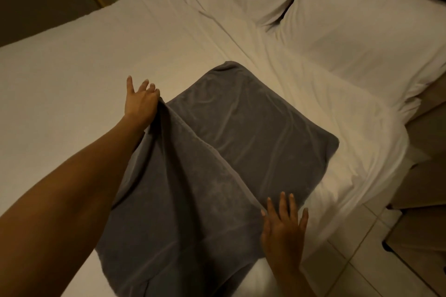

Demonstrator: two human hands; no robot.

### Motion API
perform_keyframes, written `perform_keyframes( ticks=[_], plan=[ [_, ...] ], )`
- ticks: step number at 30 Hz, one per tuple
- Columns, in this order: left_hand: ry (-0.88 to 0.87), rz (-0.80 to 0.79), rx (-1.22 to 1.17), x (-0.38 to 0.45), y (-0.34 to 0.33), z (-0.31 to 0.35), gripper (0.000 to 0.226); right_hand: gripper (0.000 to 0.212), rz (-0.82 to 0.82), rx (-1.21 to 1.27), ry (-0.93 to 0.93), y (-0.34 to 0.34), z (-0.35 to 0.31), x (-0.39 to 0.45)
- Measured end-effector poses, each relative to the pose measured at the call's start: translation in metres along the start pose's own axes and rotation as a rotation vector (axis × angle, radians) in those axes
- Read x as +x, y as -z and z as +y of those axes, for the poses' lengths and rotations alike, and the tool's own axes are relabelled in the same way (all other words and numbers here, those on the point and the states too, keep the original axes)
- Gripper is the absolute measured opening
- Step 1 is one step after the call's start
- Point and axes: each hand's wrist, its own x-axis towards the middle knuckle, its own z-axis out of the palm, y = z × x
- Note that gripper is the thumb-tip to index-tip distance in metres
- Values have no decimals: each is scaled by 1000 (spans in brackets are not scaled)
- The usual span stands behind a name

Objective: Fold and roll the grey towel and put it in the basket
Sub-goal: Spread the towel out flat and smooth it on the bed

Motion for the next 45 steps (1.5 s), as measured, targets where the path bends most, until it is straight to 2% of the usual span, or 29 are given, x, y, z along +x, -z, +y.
perform_keyframes(
  ticks=[5,11,17,21,26,33,37,41,45],
  plan=[
    [2,-18,4,48,7,30,36,73,-148,-65,-55,-8,33,47],
    [37,21,-71,92,12,67,34,71,-228,-99,-124,-17,73,91],
    [159,10,-202,130,23,112,33,63,-195,-77,-134,-20,118,139],
    [146,3,-164,163,23,134,33,68,-207,-88,-132,-30,144,170],
    [106,10,-110,216,15,163,33,68,-212,-90,-221,-58,175,204],
    [44,-34,4,284,-12,212,35,71,-267,-150,-222,-100,218,258],
    [75,-42,35,315,-29,232,35,72,-203,-153,-192,-118,228,281],
    [81,-29,51,344,-33,249,38,66,-148,-130,-234,-133,239,302],
    [85,-25,68,374,-34,268,34,70,-102,-96,-244,-143,249,326]
  ],
)
